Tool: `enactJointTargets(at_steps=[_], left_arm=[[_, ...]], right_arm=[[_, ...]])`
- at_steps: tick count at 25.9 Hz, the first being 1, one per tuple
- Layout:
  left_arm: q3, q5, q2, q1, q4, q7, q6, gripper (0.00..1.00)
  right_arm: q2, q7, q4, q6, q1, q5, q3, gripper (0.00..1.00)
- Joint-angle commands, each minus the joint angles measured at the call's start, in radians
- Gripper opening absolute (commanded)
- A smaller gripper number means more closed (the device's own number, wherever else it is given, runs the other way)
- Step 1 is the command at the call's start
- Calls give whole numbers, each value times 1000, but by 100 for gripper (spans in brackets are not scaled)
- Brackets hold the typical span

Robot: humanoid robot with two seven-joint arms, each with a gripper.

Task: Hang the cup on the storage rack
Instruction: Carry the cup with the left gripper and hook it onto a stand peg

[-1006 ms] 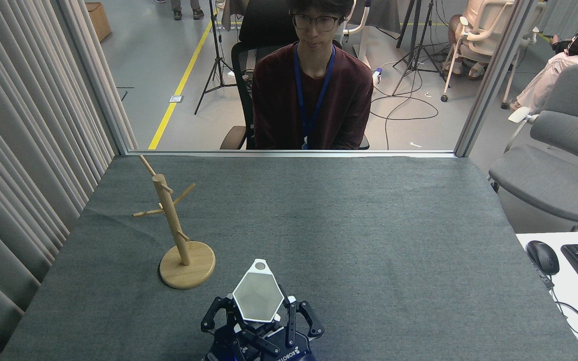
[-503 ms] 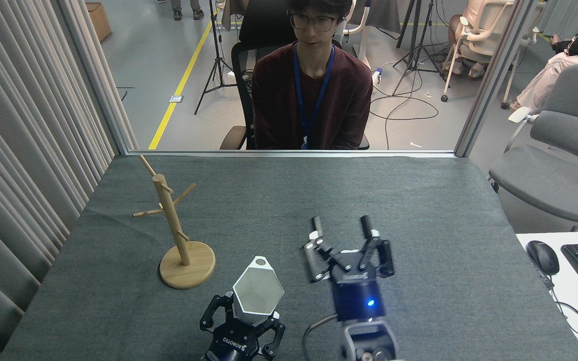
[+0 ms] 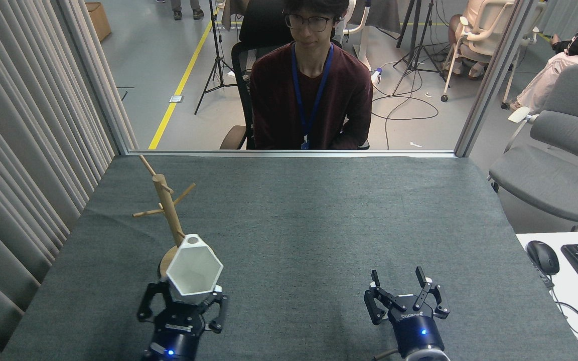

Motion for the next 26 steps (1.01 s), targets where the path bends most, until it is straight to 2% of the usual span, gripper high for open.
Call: enactJointTargets(at_steps=[1,5,9,17,26], left_arm=[[145,-130,1,-12,4,2,31,41],[236,-229,-5,-83,68,5,53,41],[265,-304,-5,-181,179,5,76,41],[263,-338,-2,-293,315,8,101,41],[262,-338,1,-335,392,11,124,41]], right_arm=[[-2,-4,1,-3,4,1,0,99],[3,-4,-2,-3,4,3,2,99],[3,-4,-3,-3,7,3,2,99],[-8,-5,-3,-12,7,1,2,99],[-10,-11,-3,-10,5,1,3,99]])
